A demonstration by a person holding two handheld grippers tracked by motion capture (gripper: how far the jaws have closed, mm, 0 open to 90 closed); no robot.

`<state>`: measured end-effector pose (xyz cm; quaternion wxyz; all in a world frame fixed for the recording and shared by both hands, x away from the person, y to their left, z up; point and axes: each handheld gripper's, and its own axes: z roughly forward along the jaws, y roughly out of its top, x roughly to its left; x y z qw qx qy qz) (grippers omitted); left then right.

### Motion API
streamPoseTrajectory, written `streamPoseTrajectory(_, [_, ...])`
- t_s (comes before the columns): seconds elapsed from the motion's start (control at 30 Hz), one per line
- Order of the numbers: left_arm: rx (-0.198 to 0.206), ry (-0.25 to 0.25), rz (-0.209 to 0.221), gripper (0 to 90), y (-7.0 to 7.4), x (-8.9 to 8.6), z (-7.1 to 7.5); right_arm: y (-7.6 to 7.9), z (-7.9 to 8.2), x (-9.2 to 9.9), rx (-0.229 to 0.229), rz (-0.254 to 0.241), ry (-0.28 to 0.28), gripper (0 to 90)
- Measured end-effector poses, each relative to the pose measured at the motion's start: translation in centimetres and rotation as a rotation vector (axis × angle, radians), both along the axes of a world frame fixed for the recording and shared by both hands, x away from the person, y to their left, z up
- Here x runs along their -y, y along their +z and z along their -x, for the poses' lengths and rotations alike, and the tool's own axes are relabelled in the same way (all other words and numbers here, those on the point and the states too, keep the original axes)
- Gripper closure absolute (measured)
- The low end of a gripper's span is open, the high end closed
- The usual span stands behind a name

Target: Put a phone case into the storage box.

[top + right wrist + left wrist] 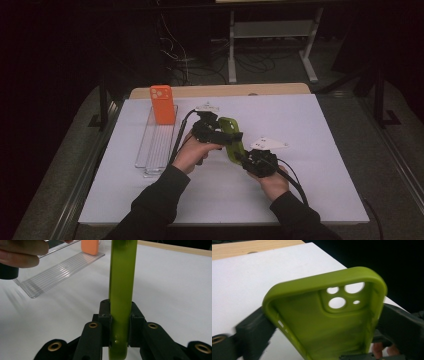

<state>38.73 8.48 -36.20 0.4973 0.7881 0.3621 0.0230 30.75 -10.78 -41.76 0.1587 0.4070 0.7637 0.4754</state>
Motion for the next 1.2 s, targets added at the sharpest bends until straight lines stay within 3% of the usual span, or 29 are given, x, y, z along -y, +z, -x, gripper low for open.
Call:
streamPoseTrajectory(0.3, [-0.018,-0.004,0.031,11.8,0.1,-0.3,-0.3,-0.2,-0.1,-0.3,-0.008,0.004,0.005,75.5])
streamPoseTrajectory(0.43, [-0.001,-0.021,0.021,13.5,0.1,-0.4,-0.3,-0.3,-0.1,-0.5,-0.009,0.012,0.009,75.3])
streamPoseTrajectory(0.57, [-0.01,-0.033,0.024,14.3,0.2,-0.6,-0.3,-0.3,-0.1,-0.5,-0.008,0.026,0.021,74.3])
streamPoseTrajectory(0.63, [0.005,-0.03,0.009,14.7,0.4,-0.7,-0.2,-0.2,-0.1,-0.5,0.004,0.04,0.044,62.5])
streamPoseTrajectory(0.73, [0.007,-0.019,0.003,14.8,0.7,-1.2,-0.4,-0.2,-0.2,-0.4,-0.026,0.036,0.072,46.5])
streamPoseTrajectory(0.8, [0.012,-0.012,-0.006,14.7,0.9,-1.6,-0.6,-0.2,-0.2,-0.1,-0.048,0.061,0.09,38.2])
streamPoseTrajectory(0.87, [0.026,-0.014,-0.025,14.7,1.4,-2.2,-0.9,-0.2,-0.2,0.5,-0.053,0.085,0.096,32.3])
streamPoseTrajectory(1.07, [0.042,0.023,-0.074,14.7,3.4,-4.0,-1.6,-0.6,-0.5,2.0,-0.098,0.092,0.094,13.8])
streamPoseTrajectory(1.2, [0.058,0.05,-0.087,14.7,4.7,-5.2,-2.0,-0.7,-0.4,2.8,-0.085,0.106,0.091,9.3])
